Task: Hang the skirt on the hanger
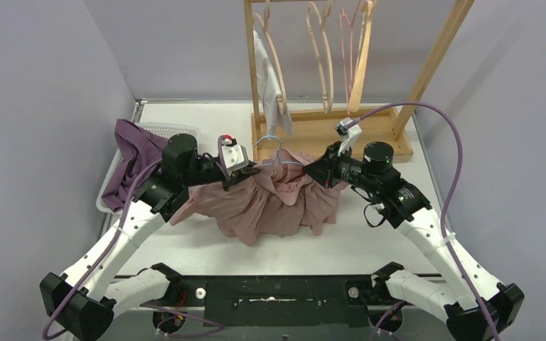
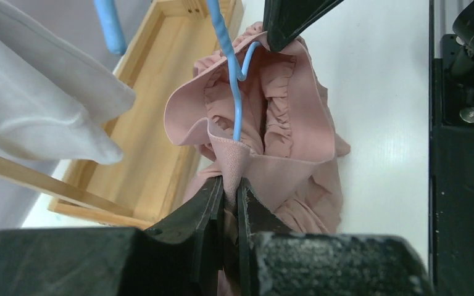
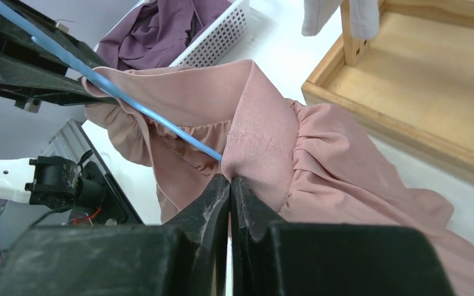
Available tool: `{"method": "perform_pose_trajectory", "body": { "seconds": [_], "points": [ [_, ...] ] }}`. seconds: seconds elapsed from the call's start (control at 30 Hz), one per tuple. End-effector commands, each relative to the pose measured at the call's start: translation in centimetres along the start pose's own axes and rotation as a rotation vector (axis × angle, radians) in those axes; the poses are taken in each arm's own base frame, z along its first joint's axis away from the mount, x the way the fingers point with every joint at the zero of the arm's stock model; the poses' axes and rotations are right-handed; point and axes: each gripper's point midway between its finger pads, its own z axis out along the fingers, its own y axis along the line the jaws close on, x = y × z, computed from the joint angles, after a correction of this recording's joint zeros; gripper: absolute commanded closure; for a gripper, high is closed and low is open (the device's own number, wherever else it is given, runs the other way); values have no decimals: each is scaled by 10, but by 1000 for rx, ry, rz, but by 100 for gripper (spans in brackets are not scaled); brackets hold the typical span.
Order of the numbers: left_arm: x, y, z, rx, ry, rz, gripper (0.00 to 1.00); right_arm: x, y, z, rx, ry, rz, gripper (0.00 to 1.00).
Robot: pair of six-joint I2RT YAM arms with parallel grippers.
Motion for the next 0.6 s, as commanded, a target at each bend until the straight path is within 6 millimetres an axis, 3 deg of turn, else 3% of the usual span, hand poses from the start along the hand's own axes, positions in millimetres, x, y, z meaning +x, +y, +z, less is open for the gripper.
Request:
{"method": "perform_pose_trajectory", "body": {
  "seconds": [0.0, 0.17, 0.23, 0.37, 0.47, 0.57],
  "points": [
    [-19, -8, 6, 36, -157, 71, 100, 1, 12, -2, -83, -41, -105, 100],
    [35, -27, 23, 61, -213, -62, 100, 61, -9, 8, -108, 71, -182, 100],
    [51, -33, 26, 78, -197, -95, 100, 70, -12, 10, -122, 108, -229, 91],
    [64, -42, 29, 128, -173, -106, 100, 59, -19, 15, -97, 126, -323, 66],
    [70, -47, 29, 165, -147, -104, 100, 42, -16, 21, -122, 91, -413, 61],
    [70, -52, 28, 197, -146, -99, 100, 42, -2, 27, -239, 85, -491, 60]
  ]
}}
